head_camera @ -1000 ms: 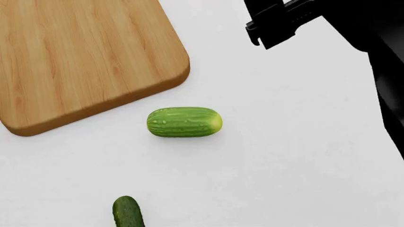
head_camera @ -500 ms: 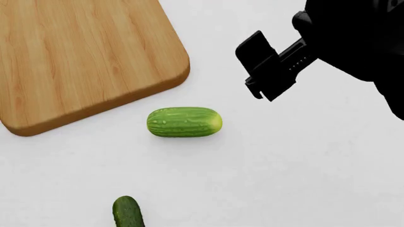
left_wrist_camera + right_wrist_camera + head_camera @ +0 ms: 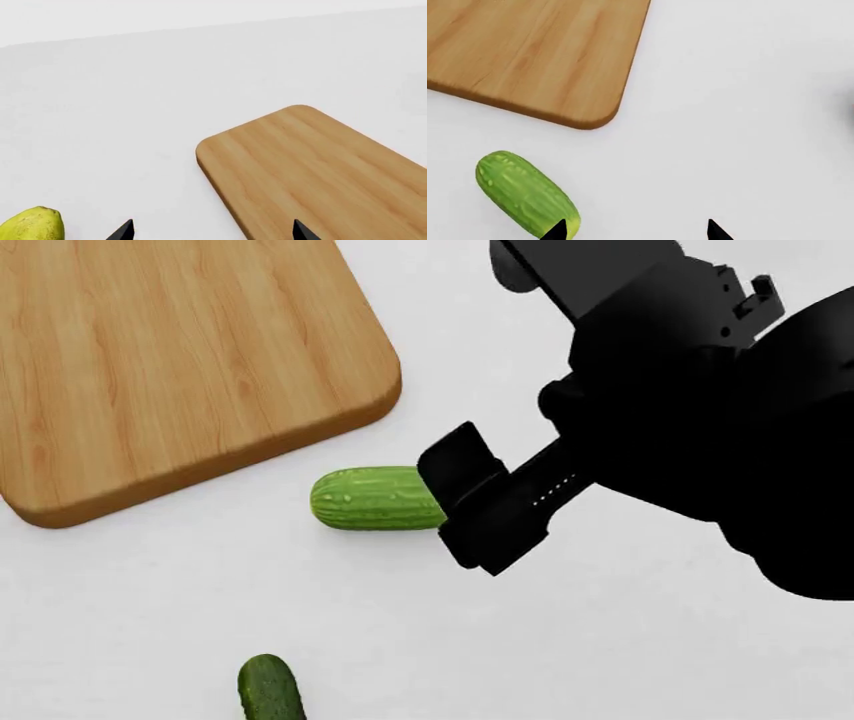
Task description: Clear the non-vegetable object off the cutting board and place the vegetables onto it.
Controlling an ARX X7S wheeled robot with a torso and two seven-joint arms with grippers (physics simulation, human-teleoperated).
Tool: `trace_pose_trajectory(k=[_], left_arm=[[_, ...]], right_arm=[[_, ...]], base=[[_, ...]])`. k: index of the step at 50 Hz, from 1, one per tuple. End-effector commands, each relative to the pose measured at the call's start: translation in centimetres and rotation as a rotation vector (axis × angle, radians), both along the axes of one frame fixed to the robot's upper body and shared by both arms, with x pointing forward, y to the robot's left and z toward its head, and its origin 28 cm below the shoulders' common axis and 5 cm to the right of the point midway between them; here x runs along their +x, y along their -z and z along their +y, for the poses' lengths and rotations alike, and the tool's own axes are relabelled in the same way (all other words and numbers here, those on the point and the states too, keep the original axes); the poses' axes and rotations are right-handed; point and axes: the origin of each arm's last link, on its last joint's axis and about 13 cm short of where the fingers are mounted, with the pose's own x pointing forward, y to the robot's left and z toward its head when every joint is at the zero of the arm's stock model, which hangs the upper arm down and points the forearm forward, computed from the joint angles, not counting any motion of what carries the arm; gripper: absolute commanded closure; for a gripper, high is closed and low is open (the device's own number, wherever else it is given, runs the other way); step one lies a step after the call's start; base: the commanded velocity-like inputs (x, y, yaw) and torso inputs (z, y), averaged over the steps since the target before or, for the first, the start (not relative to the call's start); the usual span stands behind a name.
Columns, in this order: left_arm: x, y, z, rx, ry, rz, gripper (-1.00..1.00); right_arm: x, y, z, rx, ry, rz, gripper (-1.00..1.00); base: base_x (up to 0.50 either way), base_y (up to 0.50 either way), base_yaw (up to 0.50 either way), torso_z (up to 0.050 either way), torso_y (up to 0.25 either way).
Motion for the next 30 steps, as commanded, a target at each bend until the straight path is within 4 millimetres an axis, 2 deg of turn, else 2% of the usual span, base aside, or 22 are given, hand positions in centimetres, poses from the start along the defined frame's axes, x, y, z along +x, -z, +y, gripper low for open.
trace_pose_trajectory(k=[1, 3, 6, 17, 30], left_arm=[[0.0, -0.2, 0.0, -0.024, 0.032, -0.022, -1.00], [0.0, -0.1, 0.0, -0.022, 0.033, -0.019, -1.00], [0.1, -0.2, 0.0, -0.020, 0.034, -0.021, -1.00], [0.0, -1.0, 0.4, -0.011, 0.021, -0.042, -1.00], [0.3, -0.6, 0.5, -0.013, 0.014, -0.040, -1.00]], right_arm=[[-2.1, -0.1, 1.6, 0.059, -0.044, 0.030, -1.00], [-3.3, 0.1, 2.3, 0.049, -0.083, 0.029, -1.00], [-4.0, 0.2, 2.9, 0.050, -0.101, 0.029, -1.00], [-5.0, 1.5, 3.8, 0.070, -0.057, 0.046, -1.00], [-6.4, 2.3, 5.2, 0.145, -0.040, 0.080, -1.00]], base=[[0.00, 0.00, 0.00, 0.000, 0.000], [0.00, 0.00, 0.00, 0.000, 0.000], [0.00, 0.00, 0.00, 0.000, 0.000], [0.00, 0.00, 0.00, 0.000, 0.000], [0.00, 0.00, 0.00, 0.000, 0.000]])
